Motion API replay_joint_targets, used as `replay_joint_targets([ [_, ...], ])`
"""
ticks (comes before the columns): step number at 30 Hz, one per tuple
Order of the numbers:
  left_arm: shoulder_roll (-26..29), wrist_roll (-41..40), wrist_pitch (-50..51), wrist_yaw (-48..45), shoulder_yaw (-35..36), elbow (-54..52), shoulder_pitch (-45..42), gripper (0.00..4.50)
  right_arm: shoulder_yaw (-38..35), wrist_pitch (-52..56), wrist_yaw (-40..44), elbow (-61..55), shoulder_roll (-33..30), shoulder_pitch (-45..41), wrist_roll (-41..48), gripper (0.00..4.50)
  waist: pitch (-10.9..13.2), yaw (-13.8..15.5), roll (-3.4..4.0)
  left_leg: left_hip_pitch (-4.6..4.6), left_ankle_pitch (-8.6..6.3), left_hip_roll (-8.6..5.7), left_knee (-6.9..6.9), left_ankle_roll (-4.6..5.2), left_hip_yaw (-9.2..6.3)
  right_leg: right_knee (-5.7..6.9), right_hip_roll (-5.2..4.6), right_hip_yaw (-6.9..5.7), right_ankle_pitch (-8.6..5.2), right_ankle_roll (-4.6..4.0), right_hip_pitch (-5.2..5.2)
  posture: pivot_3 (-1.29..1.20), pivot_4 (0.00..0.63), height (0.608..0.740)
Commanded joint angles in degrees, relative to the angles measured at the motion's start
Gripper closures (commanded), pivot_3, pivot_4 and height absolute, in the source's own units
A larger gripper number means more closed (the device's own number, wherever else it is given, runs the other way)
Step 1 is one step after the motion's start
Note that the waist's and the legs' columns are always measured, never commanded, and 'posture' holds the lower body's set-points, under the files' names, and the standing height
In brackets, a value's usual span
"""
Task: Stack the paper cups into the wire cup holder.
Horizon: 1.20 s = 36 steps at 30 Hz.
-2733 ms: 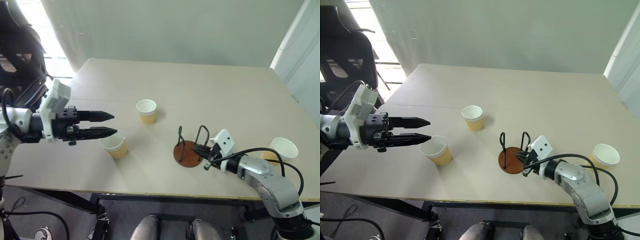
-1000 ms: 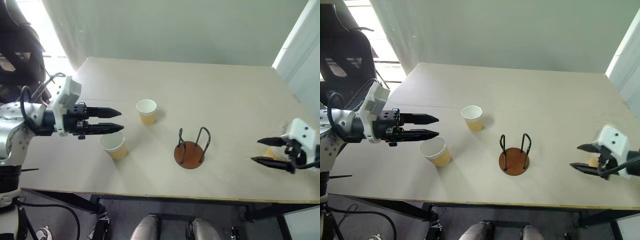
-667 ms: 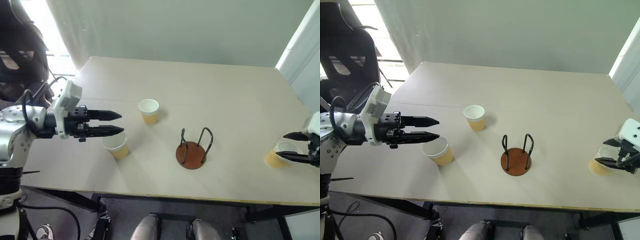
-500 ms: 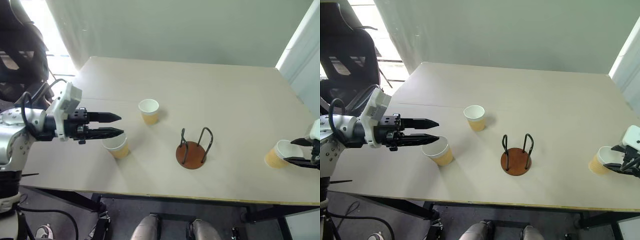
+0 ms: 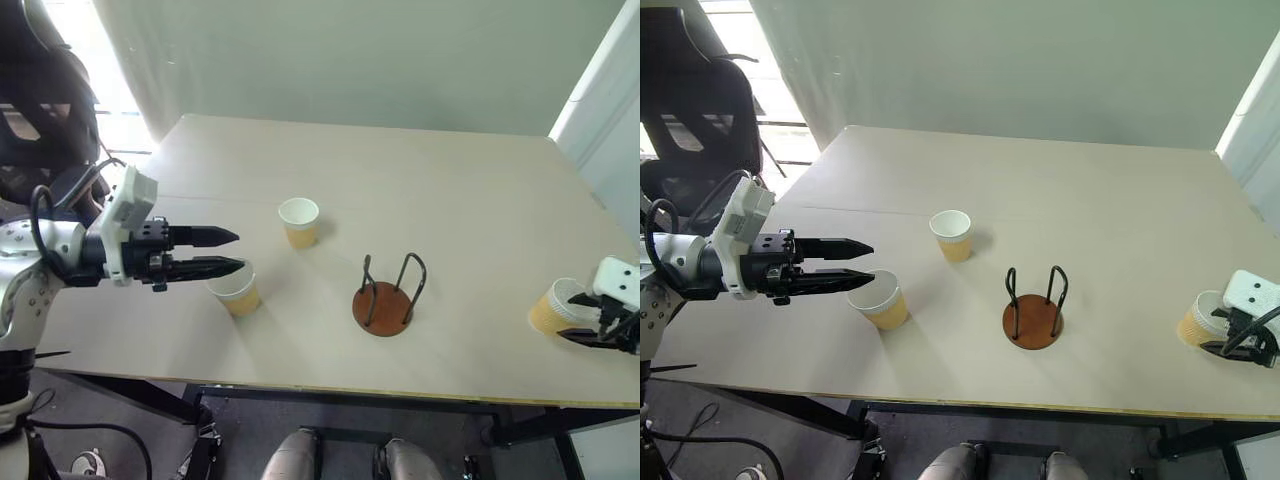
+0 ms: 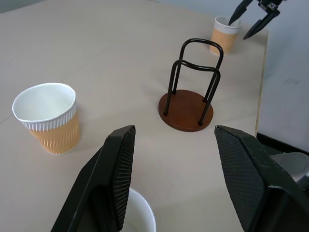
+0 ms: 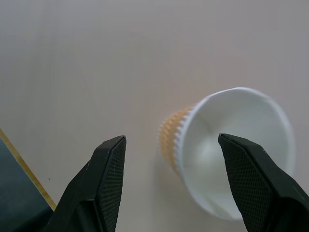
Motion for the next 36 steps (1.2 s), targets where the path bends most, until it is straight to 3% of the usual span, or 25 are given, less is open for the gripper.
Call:
replay_joint_targets([
  [1, 1.1, -0.77, 0.27, 0.41, 2.07, -1.66, -0.46, 1.69, 1.15, -1.55, -1.36, 1.86, 0.08, -1.33, -1.79, 1.38, 0.0, -0.01, 0.0, 0.0, 0.0, 0.0, 0.01, 0.01, 0.0, 0.0, 0.0, 0.0, 0.01, -0.01, 0.0, 0.0, 0.15, 0.74],
  [11, 1.47, -0.74, 0.3, 0.63, 1.74, -1.54, -1.06, 1.69, 5.2, -3.18, -3.4, 5.01, 1.85, -4.01, -4.05, 1.38, 0.0, -0.06, 0.0, 0.0, -0.01, 0.0, 0.04, 0.01, 0.0, 0.01, 0.0, 0.0, 0.04, -0.02, 0.0, 0.0, 0.15, 0.74],
  [14, 1.56, -0.76, 0.37, 0.74, 1.71, -1.7, -1.09, 1.69, 6.1, -3.53, -4.08, 5.7, 2.28, -4.96, -4.85, 1.95, 0.0, -0.07, 0.0, 0.0, -0.01, 0.0, 0.05, 0.02, 0.0, 0.01, 0.0, 0.0, 0.04, -0.03, 0.0, 0.0, 0.15, 0.74],
  [21, 2.06, -0.8, 0.46, 0.56, 2.09, -1.82, -0.44, 1.69, 7.08, -4.23, -4.69, 7.49, 2.3, -7.12, -5.65, 4.42, 0.0, -0.06, 0.0, 0.0, -0.02, 0.0, 0.05, 0.02, 0.0, 0.01, -0.01, 0.0, 0.06, -0.06, 0.0, 0.0, 0.15, 0.74],
  [25, 3.28, 0.02, -0.26, -0.36, 1.92, 0.04, -1.02, 1.69, 5.13, -3.17, -2.58, 5.3, 1.53, -7.92, -3.39, 4.46, 0.0, -0.08, 0.01, 0.0, -0.02, 0.0, 0.05, 0.02, 0.0, 0.02, -0.01, 0.0, 0.06, -0.06, 0.0, 0.0, 0.15, 0.74],
  [31, 4.15, 0.16, -0.65, -1.13, 2.08, 1.26, -1.11, 1.69, -1.56, 2.27, 4.0, -5.73, -0.99, -14.04, 7.53, 4.46, 0.07, -0.38, 0.2, -0.05, -0.02, 0.0, 0.05, 0.02, 0.02, 0.02, 0.0, 0.0, 0.03, -0.11, -0.05, 0.0, 0.15, 0.74],
  [36, 3.16, 0.17, -1.05, -0.69, 1.54, 0.88, -0.77, 1.69, -0.06, 9.88, 4.94, -15.99, 1.69, -30.99, 24.5, 4.46, 0.06, -0.68, 0.17, -0.04, -0.03, 0.01, 0.04, 0.01, 0.02, 0.01, 0.02, 0.0, -0.06, -0.18, -0.07, 0.0, 0.15, 0.74],
])
